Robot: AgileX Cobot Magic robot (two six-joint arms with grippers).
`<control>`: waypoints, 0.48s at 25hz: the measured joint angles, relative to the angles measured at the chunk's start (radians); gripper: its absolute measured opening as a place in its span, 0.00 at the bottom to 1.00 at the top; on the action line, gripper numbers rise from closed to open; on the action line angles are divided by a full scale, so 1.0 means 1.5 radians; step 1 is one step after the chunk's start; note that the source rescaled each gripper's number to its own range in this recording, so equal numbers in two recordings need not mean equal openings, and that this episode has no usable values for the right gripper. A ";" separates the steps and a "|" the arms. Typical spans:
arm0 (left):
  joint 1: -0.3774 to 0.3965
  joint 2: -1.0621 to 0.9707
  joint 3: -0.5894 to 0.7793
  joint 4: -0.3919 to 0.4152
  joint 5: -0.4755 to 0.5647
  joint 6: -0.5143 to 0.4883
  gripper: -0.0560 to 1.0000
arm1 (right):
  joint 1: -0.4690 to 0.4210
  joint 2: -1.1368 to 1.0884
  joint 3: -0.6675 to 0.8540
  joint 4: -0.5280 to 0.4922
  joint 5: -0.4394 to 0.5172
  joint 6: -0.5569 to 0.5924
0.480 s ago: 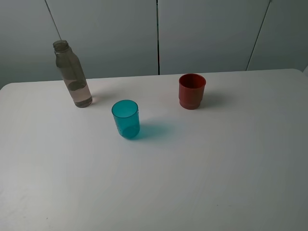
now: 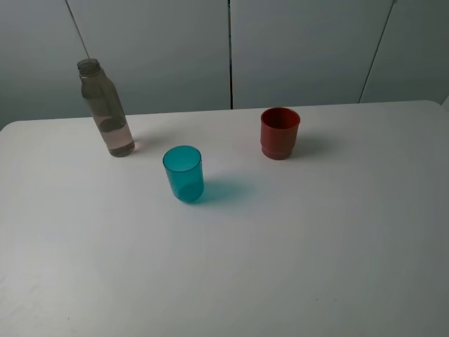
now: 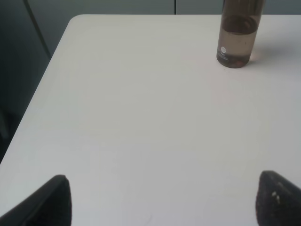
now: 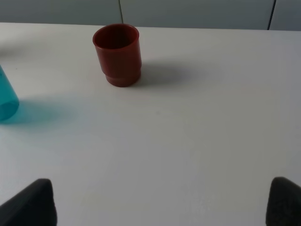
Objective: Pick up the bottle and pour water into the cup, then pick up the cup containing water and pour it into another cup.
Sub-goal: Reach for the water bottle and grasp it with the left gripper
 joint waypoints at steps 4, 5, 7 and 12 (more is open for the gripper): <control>0.000 0.000 0.000 0.000 0.000 0.000 1.00 | 0.000 0.000 0.000 0.000 0.000 0.000; 0.000 0.000 0.000 0.000 0.000 0.000 1.00 | 0.000 0.000 0.000 0.000 0.000 0.000; 0.000 0.000 0.000 0.000 0.000 0.000 1.00 | 0.000 0.000 0.000 0.000 0.000 0.000; 0.000 0.000 0.000 0.000 0.000 0.000 1.00 | 0.000 0.000 0.000 0.000 0.000 0.000</control>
